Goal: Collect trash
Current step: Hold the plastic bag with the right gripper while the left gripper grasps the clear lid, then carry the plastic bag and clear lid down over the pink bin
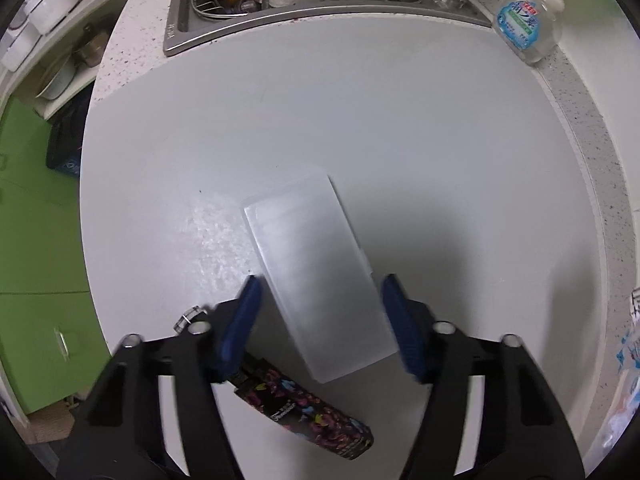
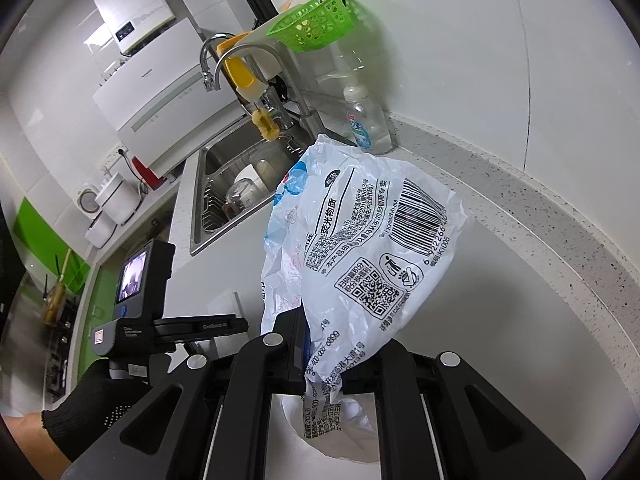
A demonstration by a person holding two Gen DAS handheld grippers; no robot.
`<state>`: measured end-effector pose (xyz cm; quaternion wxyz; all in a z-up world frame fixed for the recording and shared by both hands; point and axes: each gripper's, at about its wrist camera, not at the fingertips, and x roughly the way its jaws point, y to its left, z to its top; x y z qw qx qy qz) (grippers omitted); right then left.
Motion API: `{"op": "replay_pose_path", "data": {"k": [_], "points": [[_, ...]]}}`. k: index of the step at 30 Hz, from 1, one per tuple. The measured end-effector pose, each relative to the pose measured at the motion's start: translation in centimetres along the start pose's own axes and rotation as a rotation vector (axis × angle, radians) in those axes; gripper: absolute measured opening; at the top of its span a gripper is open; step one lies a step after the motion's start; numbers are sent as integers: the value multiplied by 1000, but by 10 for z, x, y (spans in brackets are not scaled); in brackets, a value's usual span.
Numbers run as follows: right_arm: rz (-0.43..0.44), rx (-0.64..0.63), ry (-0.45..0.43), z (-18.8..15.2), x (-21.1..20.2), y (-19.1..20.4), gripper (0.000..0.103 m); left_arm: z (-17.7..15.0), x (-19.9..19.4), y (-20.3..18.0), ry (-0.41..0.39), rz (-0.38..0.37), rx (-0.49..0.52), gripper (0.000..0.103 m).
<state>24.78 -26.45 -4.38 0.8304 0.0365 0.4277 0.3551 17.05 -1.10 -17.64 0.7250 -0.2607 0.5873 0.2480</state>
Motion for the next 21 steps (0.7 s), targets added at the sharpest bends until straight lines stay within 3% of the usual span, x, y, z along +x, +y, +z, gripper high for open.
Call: {"op": "replay_pose_path", "data": {"k": [7, 21], "points": [[5, -11, -7, 0, -3, 8, 8, -2, -7, 13, -2, -87, 45, 50], [-34, -35, 0, -3, -5, 29, 8, -8, -48, 9, -118, -166, 219, 49]]}}
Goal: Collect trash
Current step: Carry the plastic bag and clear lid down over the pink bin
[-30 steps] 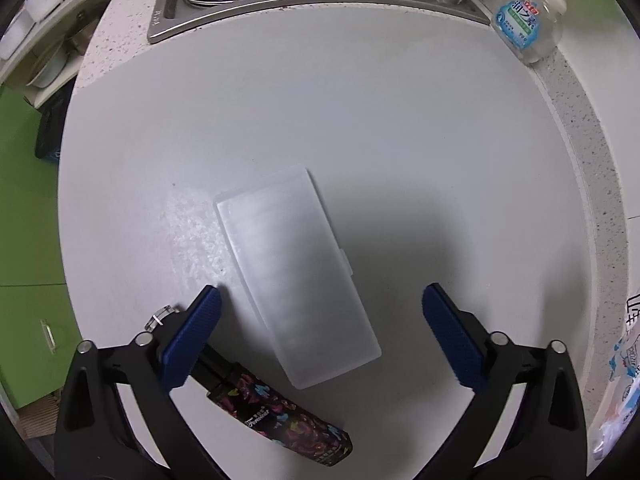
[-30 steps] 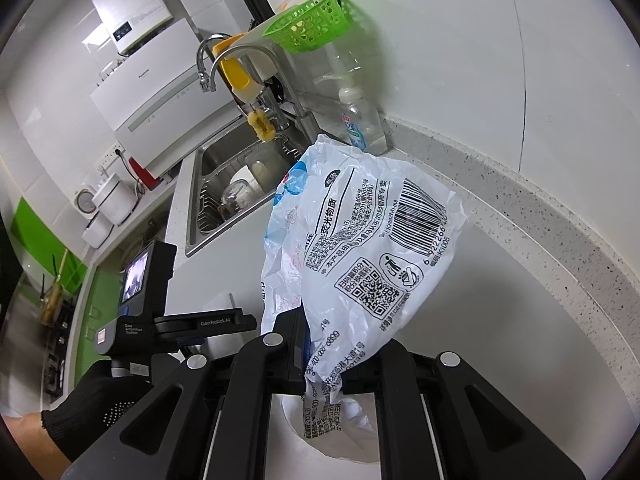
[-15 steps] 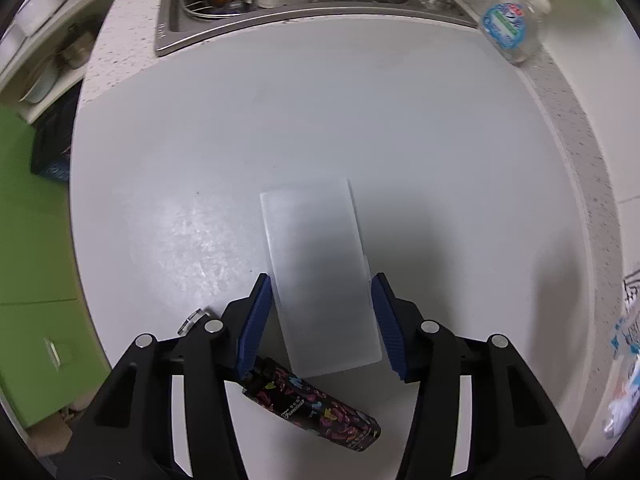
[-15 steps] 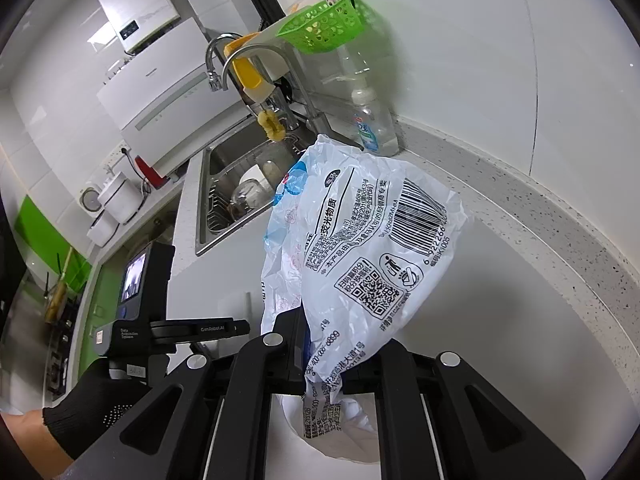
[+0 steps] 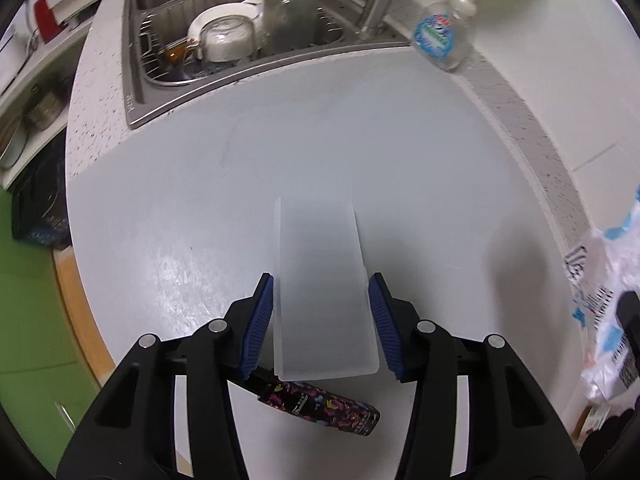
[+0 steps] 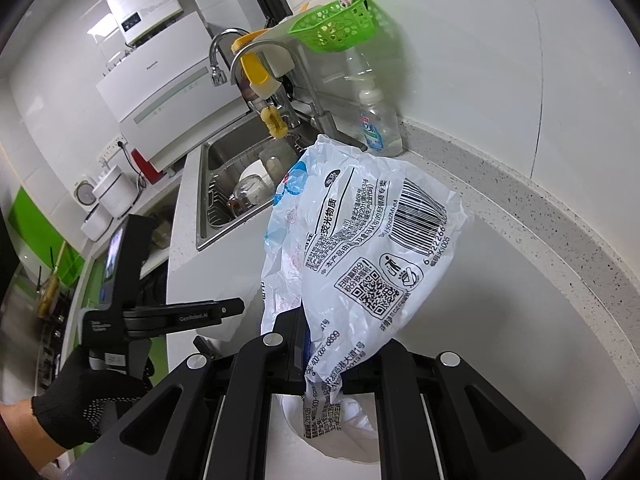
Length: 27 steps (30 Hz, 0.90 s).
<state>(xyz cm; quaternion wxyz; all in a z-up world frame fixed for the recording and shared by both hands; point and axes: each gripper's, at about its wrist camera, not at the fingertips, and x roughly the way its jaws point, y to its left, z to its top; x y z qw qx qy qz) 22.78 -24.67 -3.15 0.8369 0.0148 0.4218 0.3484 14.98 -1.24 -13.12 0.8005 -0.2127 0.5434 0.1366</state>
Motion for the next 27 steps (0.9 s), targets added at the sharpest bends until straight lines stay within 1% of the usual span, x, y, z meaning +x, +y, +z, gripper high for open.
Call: {"op": "replay_pose_path", "data": {"k": [7, 13, 17, 22, 27], "points": [[-23, -10, 6, -1, 2, 15, 8, 2, -10, 2, -32, -54, 85, 48], [-33, -20, 7, 1, 6, 32, 8, -3, -36, 14, -82, -100, 146, 48], [-27, -42, 10, 0, 10, 55, 8, -7, -59, 30, -119, -131, 162, 48], [-1, -82, 10, -1, 16, 93, 8, -16, -96, 67, -178, -139, 167, 48], [50, -138, 17, -4, 27, 146, 8, -32, -130, 123, -229, -114, 145, 48]]}}
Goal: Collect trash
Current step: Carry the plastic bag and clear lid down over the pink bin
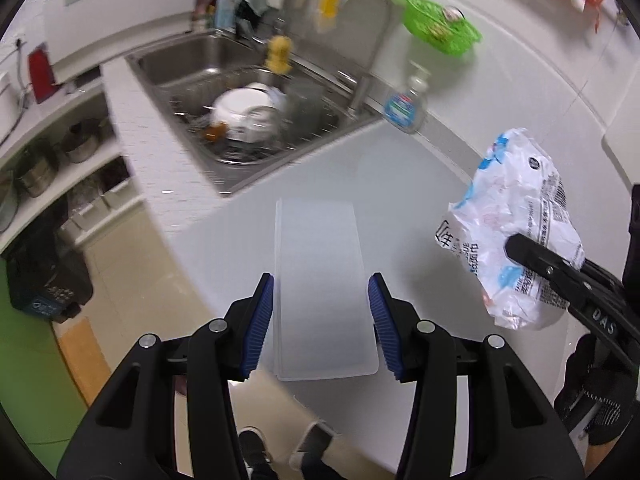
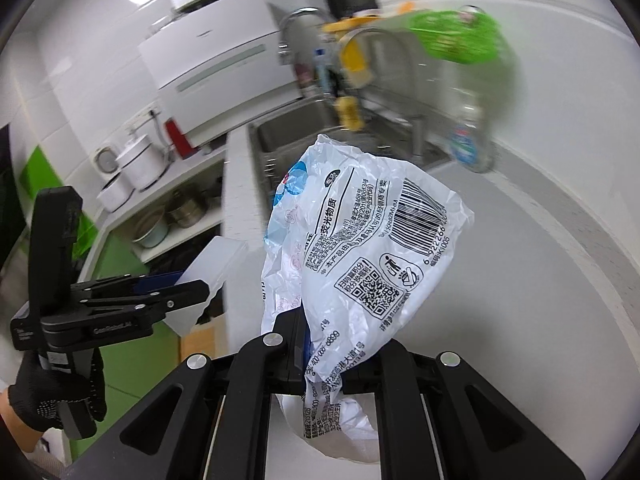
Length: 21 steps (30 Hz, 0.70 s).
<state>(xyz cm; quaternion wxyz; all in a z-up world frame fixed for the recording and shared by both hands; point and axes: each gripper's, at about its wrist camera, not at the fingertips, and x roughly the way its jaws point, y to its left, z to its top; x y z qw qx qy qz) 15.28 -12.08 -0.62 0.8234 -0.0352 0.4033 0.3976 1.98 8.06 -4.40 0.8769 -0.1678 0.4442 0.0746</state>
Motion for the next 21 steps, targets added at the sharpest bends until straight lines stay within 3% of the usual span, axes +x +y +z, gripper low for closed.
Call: {"op": "replay_pose_path", "data": {"k": [11, 16, 21], "points": [[158, -139, 103, -21, 74, 144, 8, -69, -59, 139, -22, 136, -121, 48], [211, -182, 203, -53, 123, 198, 8, -110, -56, 198, 4, 165, -206, 48], [232, -219, 327, -97, 187, 236, 8, -155, -26, 254, 53, 186, -296, 48]]}}
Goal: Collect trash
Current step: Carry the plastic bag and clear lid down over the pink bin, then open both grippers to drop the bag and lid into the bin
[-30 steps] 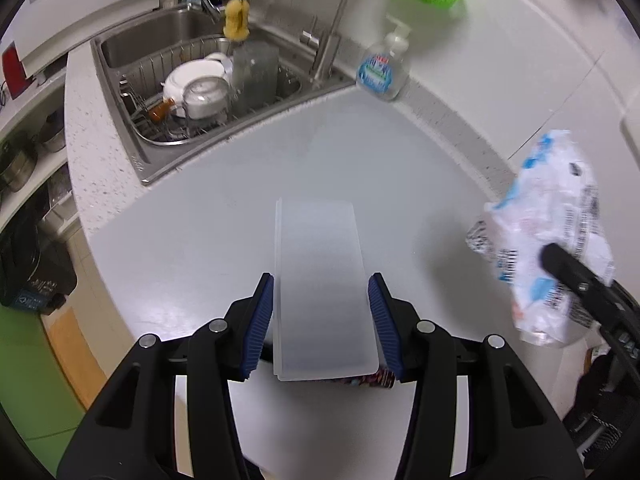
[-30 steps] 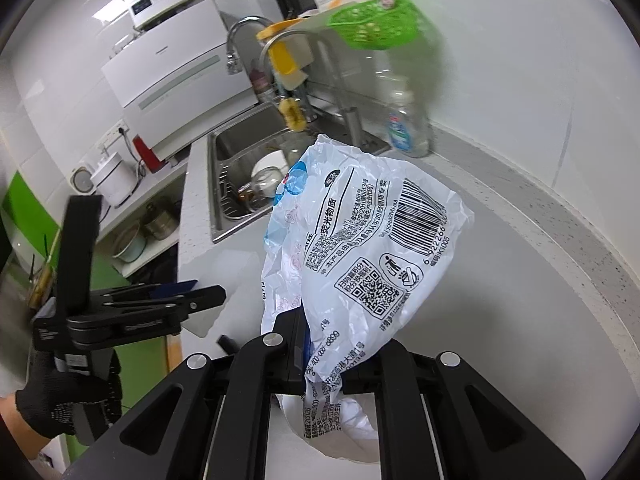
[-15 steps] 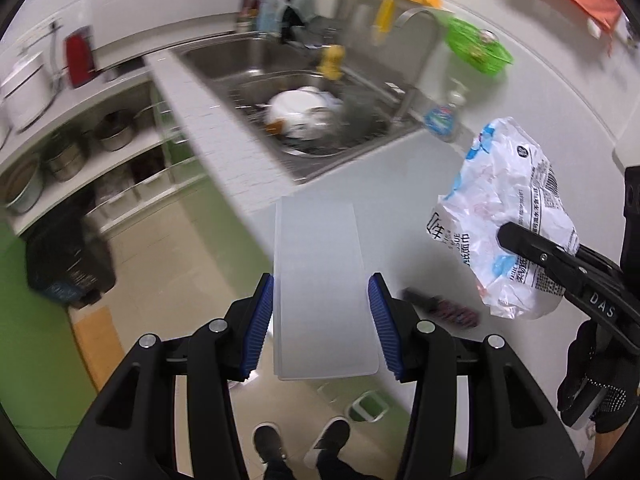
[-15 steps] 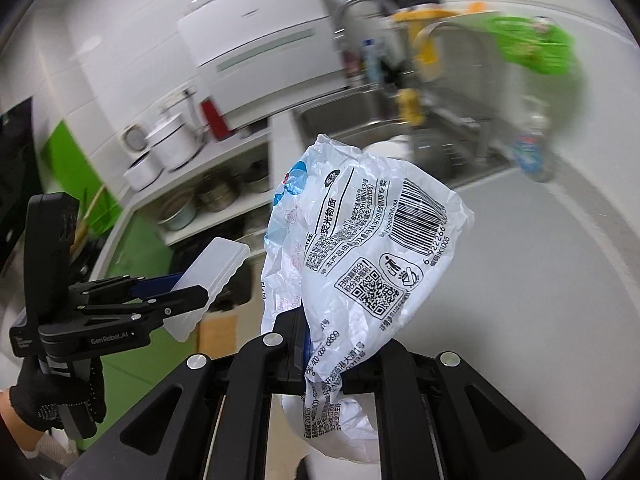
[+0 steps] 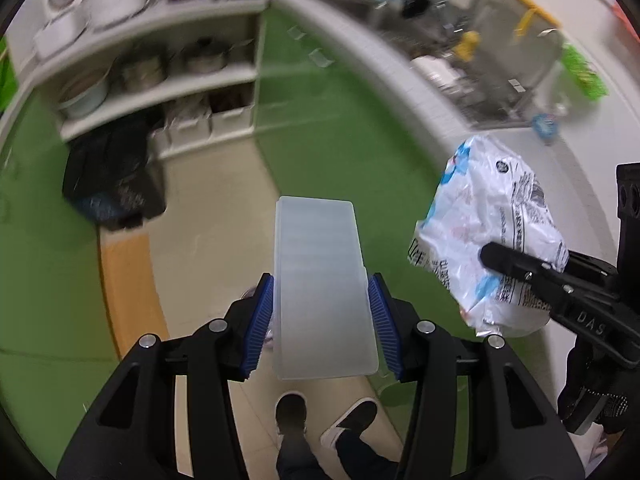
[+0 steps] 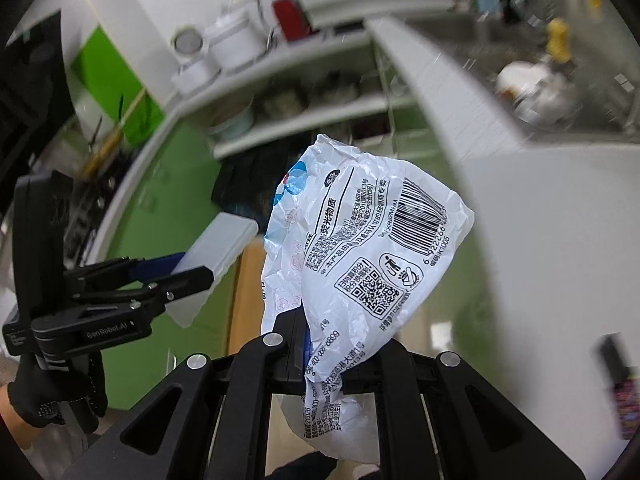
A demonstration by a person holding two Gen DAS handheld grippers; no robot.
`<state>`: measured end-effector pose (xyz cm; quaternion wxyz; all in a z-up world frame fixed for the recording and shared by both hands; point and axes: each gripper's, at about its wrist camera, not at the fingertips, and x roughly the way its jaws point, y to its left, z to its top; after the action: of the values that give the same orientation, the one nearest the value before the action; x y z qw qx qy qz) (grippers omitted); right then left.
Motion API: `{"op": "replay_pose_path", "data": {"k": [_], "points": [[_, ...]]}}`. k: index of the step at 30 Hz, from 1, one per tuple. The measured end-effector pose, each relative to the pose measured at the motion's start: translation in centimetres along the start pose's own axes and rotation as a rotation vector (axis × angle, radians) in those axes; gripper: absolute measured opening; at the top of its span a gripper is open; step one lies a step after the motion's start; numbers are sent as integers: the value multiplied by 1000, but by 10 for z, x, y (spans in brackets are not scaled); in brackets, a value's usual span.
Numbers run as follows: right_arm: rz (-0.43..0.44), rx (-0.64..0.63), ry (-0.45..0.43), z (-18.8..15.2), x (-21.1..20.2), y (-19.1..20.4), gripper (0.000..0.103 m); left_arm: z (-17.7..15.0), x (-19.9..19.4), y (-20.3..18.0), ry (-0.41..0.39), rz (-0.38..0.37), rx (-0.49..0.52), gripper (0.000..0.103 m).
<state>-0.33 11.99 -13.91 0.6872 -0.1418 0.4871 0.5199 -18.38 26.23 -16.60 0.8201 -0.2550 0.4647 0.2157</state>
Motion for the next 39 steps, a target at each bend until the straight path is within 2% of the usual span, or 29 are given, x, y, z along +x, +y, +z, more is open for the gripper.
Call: {"op": "replay_pose_path", "data": {"k": [6, 14, 23, 24, 26, 27, 28, 29, 30, 36, 39], "points": [[12, -9, 136, -23, 108, 2, 8, -33, 68, 60, 52, 10, -84, 48], [3, -12, 277, -70, 248, -23, 8, -77, 171, 124, 102, 18, -160, 48], [-2, -28, 384, -129, 405, -64, 10, -123, 268, 167, 133, 5, -215, 48], [-1, -28, 390, -134, 416, -69, 15, -129, 279, 171, 138, 2, -220, 48], [-9, -34, 397, -143, 440, -75, 18, -136, 295, 176, 143, -1, -221, 48], [-15, -34, 402, -146, 448, -76, 29, -140, 304, 179, 149, -4, -226, 48], [-15, -33, 403, -150, 452, -78, 52, -142, 311, 182, 153, -6, -230, 48], [-22, -38, 397, -154, 458, -80, 66, -145, 318, 184, 156, -8, -230, 48], [-25, -43, 389, -157, 461, -82, 87, -146, 323, 185, 159, -10, -230, 49], [-64, -24, 375, -166, 458, -96, 96, -146, 344, 182, 179, -20, -216, 49], [-97, -15, 354, -163, 442, -103, 97, -142, 353, 177, 189, -29, -198, 49]]}}
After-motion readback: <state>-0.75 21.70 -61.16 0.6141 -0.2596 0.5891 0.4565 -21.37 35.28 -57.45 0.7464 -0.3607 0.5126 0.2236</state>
